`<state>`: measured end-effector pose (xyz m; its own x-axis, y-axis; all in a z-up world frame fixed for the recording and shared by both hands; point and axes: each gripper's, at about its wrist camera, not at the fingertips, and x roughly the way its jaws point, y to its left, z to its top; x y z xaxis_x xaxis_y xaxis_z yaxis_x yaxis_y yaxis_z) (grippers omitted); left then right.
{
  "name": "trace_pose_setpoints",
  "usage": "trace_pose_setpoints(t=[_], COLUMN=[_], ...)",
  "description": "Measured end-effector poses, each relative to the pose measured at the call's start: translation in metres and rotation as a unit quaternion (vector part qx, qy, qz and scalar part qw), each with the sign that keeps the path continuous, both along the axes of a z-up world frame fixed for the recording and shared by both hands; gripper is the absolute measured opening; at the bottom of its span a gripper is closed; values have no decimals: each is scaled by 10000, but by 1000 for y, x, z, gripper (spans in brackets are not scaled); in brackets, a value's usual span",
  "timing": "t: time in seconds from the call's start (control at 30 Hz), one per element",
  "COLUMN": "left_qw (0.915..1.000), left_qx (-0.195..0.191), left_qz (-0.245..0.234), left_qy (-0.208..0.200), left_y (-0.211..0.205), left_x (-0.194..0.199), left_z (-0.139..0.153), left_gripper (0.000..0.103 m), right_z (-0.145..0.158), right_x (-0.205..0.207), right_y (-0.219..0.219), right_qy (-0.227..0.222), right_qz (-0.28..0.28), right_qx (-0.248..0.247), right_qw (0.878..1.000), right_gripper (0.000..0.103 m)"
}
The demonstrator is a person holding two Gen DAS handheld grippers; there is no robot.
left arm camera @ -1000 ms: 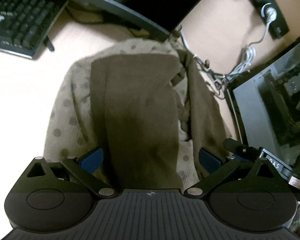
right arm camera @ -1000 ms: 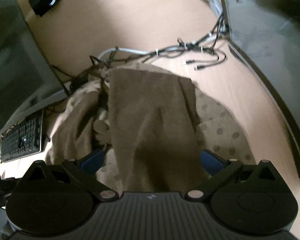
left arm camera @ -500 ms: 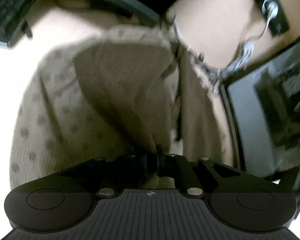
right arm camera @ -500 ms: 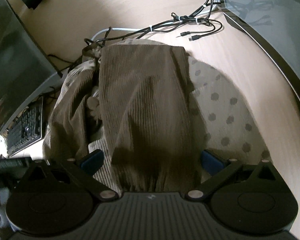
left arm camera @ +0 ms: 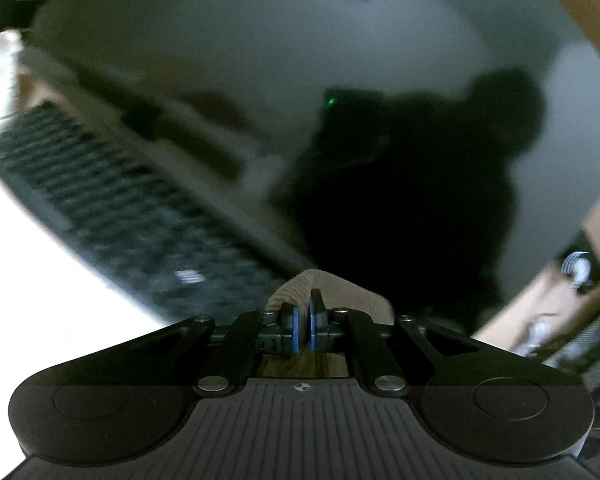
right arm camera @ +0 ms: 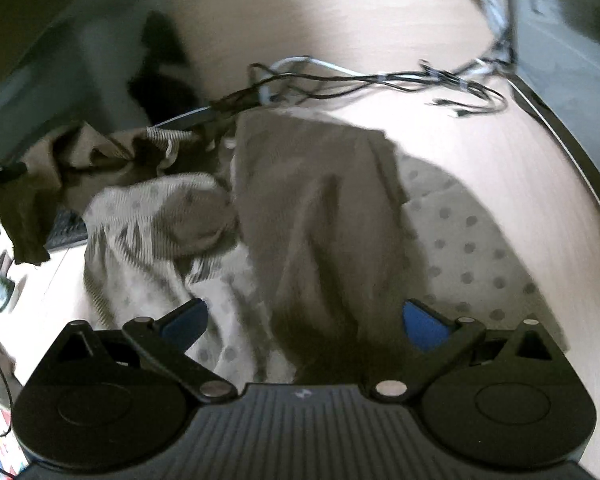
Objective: Fold clothes
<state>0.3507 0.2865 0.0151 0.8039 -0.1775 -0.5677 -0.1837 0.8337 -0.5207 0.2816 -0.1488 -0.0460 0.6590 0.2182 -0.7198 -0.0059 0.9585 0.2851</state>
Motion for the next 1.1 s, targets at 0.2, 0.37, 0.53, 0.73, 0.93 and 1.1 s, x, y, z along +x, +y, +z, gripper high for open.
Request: trace_pose_setpoints(t=[0.2, 0.37, 0.53, 0.73, 0.93, 1.1], left_qw=[9936, 9901, 9857, 9863, 9919, 9774], left_qx=[-760, -1186, -1581, -1460, 281, 201], left_qz=[476, 370, -395, -751, -1237, -2081], left_qy=[687, 656, 441, 145, 10, 298], left_y=[70, 97, 106, 111, 59, -18], left_x=[-34, -47, -52, -67, -81, -71], left_z=[-43, -46, -34, -17, 16, -6], left_gripper=[27, 51, 91, 93, 94, 95], right_z=[-2, -22, -29, -31, -23, -20], right_x=[10, 30, 36, 43, 63, 80], right_y=[59, 72, 57, 57, 88, 111], right_qy=[-4, 526, 815, 1133, 709, 63], right_qz=[529, 394, -139, -301, 1055, 1965], right_qx=[-556, -100, 417, 476, -900, -2005], right_qw=[9970, 9978, 9957, 9920, 9878, 9598], right_gripper=[103, 103, 103, 103, 102, 68])
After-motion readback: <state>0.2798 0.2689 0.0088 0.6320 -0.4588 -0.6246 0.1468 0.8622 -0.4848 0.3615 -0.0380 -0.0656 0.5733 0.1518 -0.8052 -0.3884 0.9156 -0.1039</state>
